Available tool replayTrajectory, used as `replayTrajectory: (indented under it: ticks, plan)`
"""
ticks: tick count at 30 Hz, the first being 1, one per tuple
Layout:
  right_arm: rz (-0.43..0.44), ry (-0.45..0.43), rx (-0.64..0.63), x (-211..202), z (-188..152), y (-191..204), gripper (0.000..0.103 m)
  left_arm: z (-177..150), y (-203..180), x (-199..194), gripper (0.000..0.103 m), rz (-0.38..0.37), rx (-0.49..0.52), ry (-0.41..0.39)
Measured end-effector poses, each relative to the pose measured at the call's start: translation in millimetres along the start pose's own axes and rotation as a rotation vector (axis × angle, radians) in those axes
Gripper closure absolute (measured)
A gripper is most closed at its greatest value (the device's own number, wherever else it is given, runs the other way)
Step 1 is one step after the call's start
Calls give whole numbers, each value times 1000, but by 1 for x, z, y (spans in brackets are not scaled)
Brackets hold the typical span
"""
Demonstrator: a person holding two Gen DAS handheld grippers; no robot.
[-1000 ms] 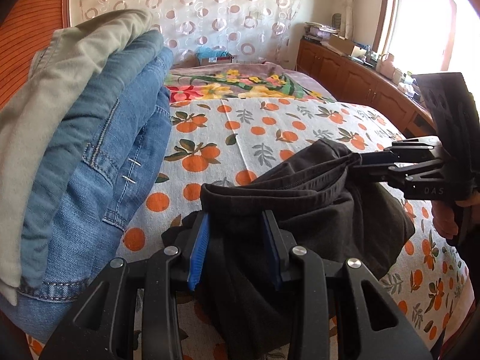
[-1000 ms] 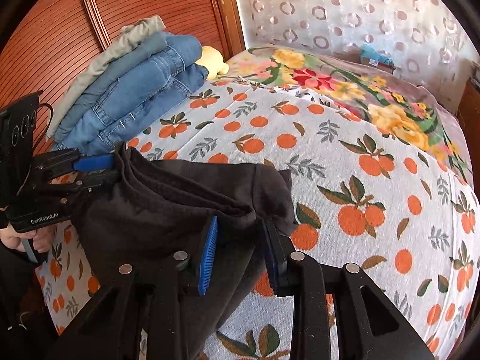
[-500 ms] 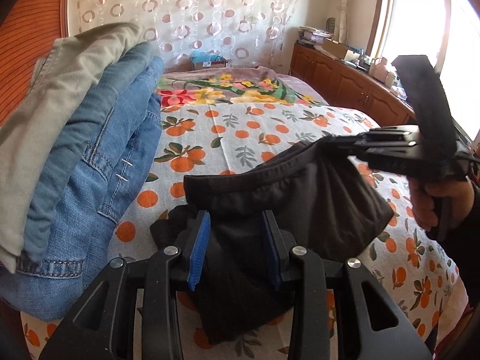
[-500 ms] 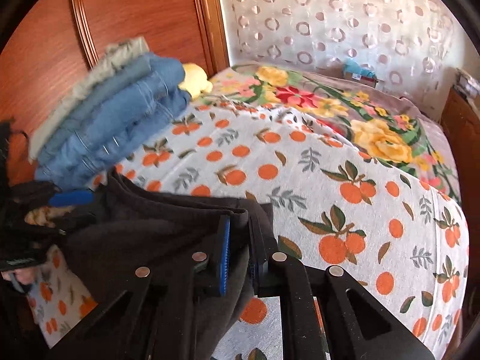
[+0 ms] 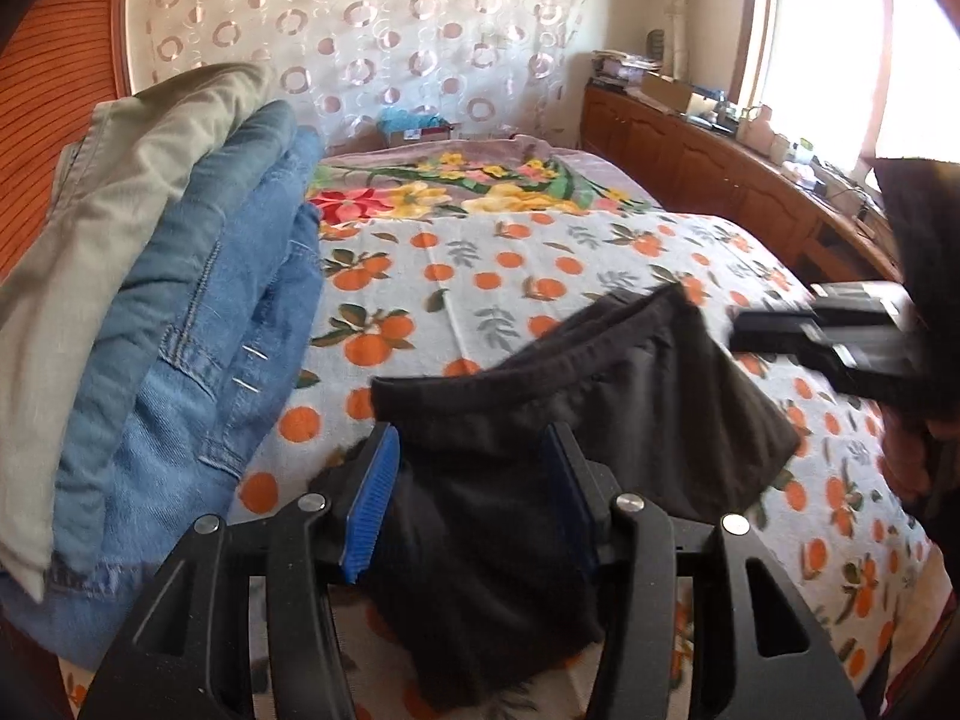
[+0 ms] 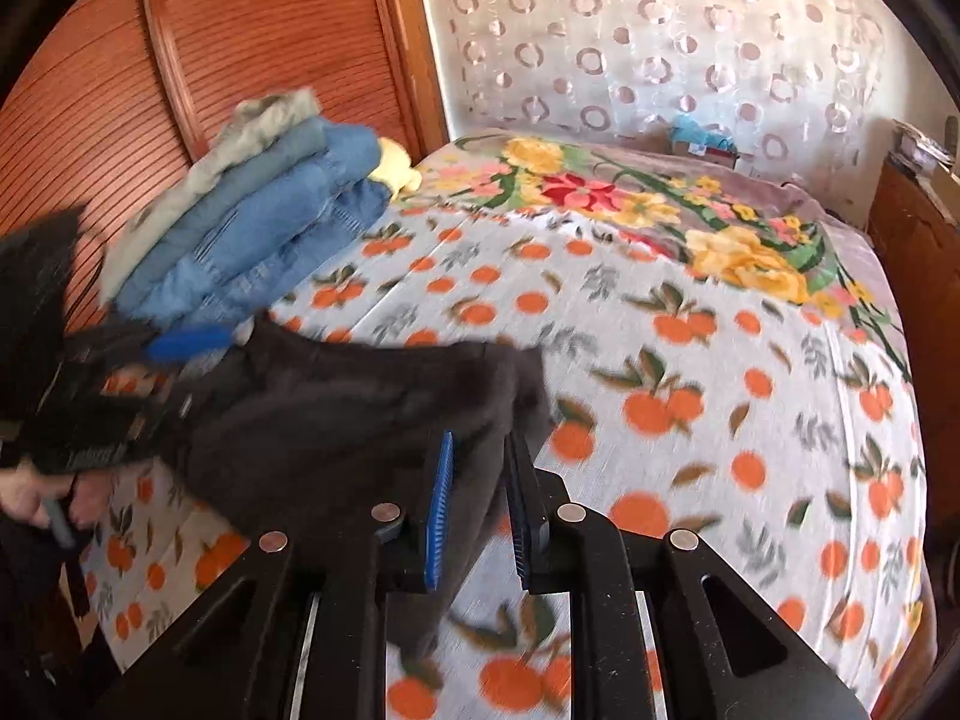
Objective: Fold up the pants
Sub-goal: 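Lower the folded hem onto the pants and open both grippers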
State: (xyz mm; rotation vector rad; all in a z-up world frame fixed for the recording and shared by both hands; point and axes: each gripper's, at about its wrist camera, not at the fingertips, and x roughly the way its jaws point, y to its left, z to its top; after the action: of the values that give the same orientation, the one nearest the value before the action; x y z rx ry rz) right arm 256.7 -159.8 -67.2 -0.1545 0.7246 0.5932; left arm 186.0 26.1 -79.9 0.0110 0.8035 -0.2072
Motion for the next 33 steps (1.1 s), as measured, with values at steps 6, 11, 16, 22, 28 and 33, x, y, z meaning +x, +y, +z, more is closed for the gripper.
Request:
replayTrajectory:
  ticks: [6,11,16,22,28,33]
  plan:
    - [41,12,0,-11,-16,9,85,6,13,14,52,38,-15,14]
    - [56,24,-16,-9,-19,11,85,5,14,22,53,28,5,11]
    - [42,38,-23,-1,-20,8,85,7,13,19,87,-26,18,-1]
    - [33,32,-25,3,-22,9,84,14,24,-1,93,66,-18,-86]
    - [31,31,-15,2,-22,10,84,11,14,2,83,68,14,-31]
    - [21,9,-7,-7,-22,12,84,-1,11,-19,61,25,-13,-39]
